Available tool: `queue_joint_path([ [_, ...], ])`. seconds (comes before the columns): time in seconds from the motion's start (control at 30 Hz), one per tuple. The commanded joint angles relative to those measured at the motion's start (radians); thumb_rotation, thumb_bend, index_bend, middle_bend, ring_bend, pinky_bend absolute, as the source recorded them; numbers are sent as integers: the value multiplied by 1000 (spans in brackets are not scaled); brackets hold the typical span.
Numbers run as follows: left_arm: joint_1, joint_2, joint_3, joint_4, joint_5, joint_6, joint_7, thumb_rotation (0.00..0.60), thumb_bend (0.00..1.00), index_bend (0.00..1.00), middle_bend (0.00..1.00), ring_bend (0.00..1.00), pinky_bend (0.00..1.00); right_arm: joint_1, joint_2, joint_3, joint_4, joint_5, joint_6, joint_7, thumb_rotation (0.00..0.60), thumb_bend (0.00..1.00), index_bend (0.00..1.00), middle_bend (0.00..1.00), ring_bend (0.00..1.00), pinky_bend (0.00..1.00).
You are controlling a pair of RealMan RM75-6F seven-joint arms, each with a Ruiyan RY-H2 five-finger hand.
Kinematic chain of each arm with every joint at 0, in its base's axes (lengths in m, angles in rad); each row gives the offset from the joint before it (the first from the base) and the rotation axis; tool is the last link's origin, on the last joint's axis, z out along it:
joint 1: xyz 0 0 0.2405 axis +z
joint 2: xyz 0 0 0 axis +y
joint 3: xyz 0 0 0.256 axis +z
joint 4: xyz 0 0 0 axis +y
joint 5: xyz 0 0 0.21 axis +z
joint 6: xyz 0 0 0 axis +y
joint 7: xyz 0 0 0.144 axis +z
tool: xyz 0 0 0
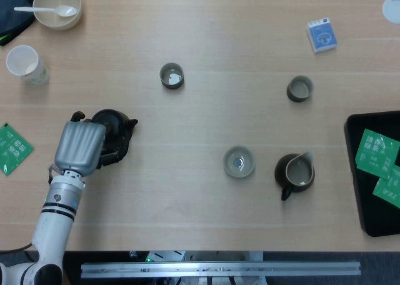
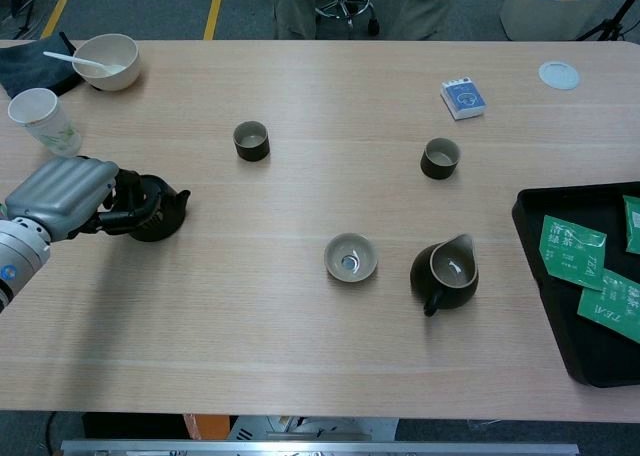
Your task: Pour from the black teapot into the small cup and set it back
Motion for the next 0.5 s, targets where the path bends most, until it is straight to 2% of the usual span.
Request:
queue_joint_path([
  [0.03, 6, -2, -1, -1, 5, -2, 3, 66, 341, 455, 533, 443, 228, 0, -1, 0, 0, -1, 0, 0, 600, 433, 265, 312, 194, 126],
  [0.5, 35, -23, -7, 3, 12, -6, 20, 67, 340, 460, 535, 446, 228, -4, 2, -3, -2, -2, 1, -1, 600, 433, 264, 312, 194, 126],
])
